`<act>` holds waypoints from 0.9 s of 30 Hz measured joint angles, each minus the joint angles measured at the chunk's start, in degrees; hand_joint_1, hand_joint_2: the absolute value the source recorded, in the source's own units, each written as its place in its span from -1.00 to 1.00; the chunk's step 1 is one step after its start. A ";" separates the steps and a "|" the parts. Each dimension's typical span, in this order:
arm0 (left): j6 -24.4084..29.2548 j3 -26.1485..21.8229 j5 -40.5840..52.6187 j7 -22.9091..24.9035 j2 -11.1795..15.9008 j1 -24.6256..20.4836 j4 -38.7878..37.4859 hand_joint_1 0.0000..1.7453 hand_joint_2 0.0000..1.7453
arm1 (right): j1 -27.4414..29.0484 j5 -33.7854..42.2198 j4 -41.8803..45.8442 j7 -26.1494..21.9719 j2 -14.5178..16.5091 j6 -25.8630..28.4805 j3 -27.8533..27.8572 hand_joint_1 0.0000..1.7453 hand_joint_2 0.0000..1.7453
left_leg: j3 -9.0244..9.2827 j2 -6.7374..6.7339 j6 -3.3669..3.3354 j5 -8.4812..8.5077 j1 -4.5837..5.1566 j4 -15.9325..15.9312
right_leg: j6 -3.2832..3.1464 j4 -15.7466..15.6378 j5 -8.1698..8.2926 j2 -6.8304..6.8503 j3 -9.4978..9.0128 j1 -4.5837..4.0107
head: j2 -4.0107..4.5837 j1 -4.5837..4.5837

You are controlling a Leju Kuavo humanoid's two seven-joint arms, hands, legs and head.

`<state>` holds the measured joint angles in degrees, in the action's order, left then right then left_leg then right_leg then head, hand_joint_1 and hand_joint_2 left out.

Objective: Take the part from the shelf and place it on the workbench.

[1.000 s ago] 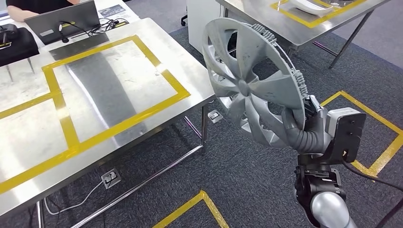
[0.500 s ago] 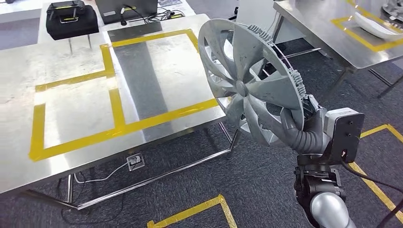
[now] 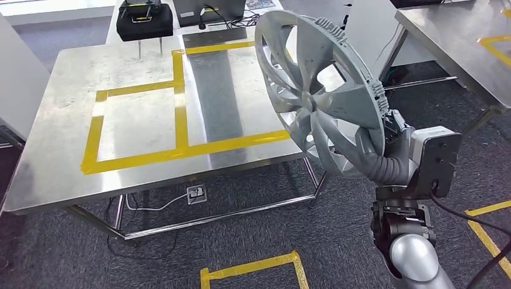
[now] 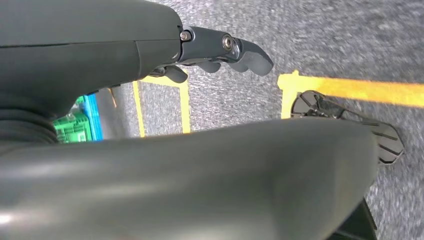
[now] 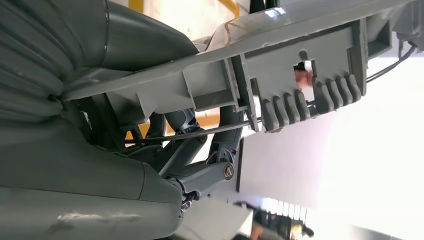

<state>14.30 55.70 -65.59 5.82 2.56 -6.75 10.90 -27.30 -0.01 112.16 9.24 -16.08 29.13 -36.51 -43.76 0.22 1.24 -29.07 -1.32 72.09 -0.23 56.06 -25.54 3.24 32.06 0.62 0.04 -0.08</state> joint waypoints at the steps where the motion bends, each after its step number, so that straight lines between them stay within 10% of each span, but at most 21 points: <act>1: -0.01 0.09 0.00 -0.04 0.03 0.02 -0.01 -1.00 -1.00 | -0.12 -0.08 -0.25 0.05 0.13 -0.08 -0.15 1.00 1.00 | 1.86 -0.50 0.18 1.42 -0.14 -2.86 | 0.21 0.20 -0.13 0.77 0.04 0.08 | 0.00 0.20; 4: -0.01 0.31 0.00 -0.10 0.06 -0.16 0.01 -1.00 -1.00 | -0.79 -0.30 -0.75 0.14 0.44 -0.15 -0.58 1.00 1.00 | 7.98 -3.24 -0.13 3.99 -0.03 -12.55 | 1.41 1.39 -0.87 2.65 0.28 -0.16 | 0.00 0.92; 8: 0.02 0.46 0.00 0.27 0.04 -0.12 0.02 -1.00 -1.00 | -1.71 -0.59 -1.23 0.09 0.73 -0.01 -1.04 1.00 1.00 | 8.19 -1.56 -1.73 4.20 0.16 -13.25 | 2.78 2.08 -1.35 4.11 0.37 -0.16 | 0.00 0.55; 14: 0.08 0.66 0.23 0.58 -0.04 -0.11 -0.04 -1.00 -1.00 | -2.11 -2.09 -2.55 -0.07 0.90 0.23 -1.77 1.00 1.00 | 7.99 1.31 -2.98 4.59 0.20 -13.38 | 3.34 18.20 -8.58 -2.52 8.06 0.17 | 0.00 -1.29; 19: -0.05 0.78 0.81 0.61 -0.14 -0.09 -0.04 -1.00 -1.00 | -4.28 -5.11 -3.91 1.03 1.51 -0.15 -2.79 1.00 1.00 | 7.78 2.82 -2.78 4.75 0.59 -13.22 | 1.42 5.19 -1.43 -3.37 2.41 -0.40 | 0.00 -2.15; 27: -0.69 1.78 1.78 0.73 -0.30 -0.09 -0.04 -1.00 -1.00 | -10.05 -12.67 -8.78 3.94 4.07 -1.16 -4.51 1.00 1.00 | 7.18 2.72 -2.35 5.43 0.71 -13.61 | 2.03 2.00 -0.80 -3.57 1.27 -0.54 | 0.00 -1.49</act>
<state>13.61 57.48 -63.81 6.55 2.26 -6.83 10.86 -37.34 -12.68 103.38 13.18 -12.00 27.97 -41.03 -36.58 2.94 -1.11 -23.64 -0.61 58.49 1.81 58.07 -26.34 -0.32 33.33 0.08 0.04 -1.57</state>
